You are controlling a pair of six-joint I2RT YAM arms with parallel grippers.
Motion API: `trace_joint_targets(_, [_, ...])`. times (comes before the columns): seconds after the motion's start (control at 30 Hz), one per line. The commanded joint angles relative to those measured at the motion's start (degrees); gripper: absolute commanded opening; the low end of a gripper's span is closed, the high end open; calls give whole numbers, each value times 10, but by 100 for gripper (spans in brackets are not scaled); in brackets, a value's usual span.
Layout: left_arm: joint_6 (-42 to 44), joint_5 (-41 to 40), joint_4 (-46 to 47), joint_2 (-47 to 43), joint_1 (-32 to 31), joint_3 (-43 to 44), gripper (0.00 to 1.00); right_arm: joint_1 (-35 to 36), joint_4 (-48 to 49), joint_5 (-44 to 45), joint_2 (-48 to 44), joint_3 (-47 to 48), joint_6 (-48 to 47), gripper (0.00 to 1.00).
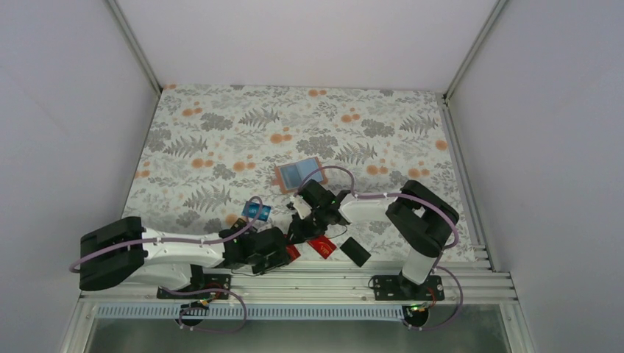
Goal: Put the credit cards into the card holder
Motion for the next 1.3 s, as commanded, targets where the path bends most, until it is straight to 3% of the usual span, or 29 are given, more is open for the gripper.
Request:
trace_joint_targets(0.0, [-29,-20,68,11,-4,-25,49,14,-31,25,11,-6,1,30])
trace_joint_targets(0.27, [-33,-33,104,13,-4,-35,38,18,-30,17,6,-16,2,30])
trace_joint_targets(0.5, [-19,-64,44,1,-8,4,20,20,-34,18,1,-22,1,30])
trace_joint_targets(1.0, [-2,-131,-79,31,-32,107,3,21,-57,46,-7,-4,-1,30])
trace_joint_targets(1.27, [-2,-165,-125,26,-36,130,2,2,-98,104,-48,38,-11,32])
